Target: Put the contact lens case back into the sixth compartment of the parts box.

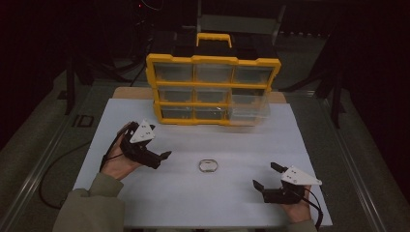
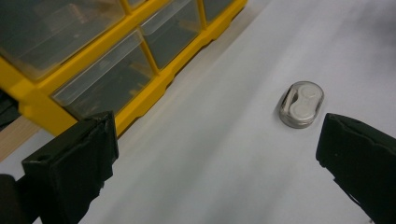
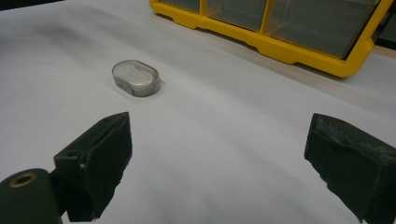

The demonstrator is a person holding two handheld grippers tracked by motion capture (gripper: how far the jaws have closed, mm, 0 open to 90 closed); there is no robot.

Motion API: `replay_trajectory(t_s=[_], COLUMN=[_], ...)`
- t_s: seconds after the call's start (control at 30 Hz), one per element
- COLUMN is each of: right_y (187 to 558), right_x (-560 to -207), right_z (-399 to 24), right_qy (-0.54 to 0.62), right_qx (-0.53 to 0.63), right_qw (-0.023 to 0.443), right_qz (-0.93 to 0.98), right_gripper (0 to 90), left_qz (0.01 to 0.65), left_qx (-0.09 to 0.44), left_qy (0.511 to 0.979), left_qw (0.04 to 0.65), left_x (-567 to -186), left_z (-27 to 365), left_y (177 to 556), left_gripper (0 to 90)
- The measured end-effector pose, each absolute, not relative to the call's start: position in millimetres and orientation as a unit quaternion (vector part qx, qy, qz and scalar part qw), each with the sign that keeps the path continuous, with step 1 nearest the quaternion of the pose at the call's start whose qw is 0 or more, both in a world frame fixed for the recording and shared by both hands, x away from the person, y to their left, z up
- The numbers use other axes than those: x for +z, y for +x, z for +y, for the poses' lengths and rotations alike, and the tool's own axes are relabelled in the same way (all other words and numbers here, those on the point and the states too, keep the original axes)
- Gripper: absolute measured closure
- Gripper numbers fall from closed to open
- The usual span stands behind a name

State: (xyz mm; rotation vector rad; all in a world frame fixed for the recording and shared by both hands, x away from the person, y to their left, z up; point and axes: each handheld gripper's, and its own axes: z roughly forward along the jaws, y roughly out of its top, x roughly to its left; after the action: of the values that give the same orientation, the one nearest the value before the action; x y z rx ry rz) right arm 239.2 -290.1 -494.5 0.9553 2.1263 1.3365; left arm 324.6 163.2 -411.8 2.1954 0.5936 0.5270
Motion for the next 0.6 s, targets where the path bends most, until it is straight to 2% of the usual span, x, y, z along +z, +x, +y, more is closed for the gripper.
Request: replay_trajectory(t_s=[0.6], right_y=[239], right_x=[-494], right_z=[-291], right_qy=[0.347], right_qx=[0.485], right_qw=[0.226], right_qz=[0.77], right_gripper=[7.6], left_qz=[0.21], left_qx=[0.191], left_qy=[0.887], left_qw=[0.364], left_x=[-416], left_z=[138], left_y=[341], left_gripper=[0.0])
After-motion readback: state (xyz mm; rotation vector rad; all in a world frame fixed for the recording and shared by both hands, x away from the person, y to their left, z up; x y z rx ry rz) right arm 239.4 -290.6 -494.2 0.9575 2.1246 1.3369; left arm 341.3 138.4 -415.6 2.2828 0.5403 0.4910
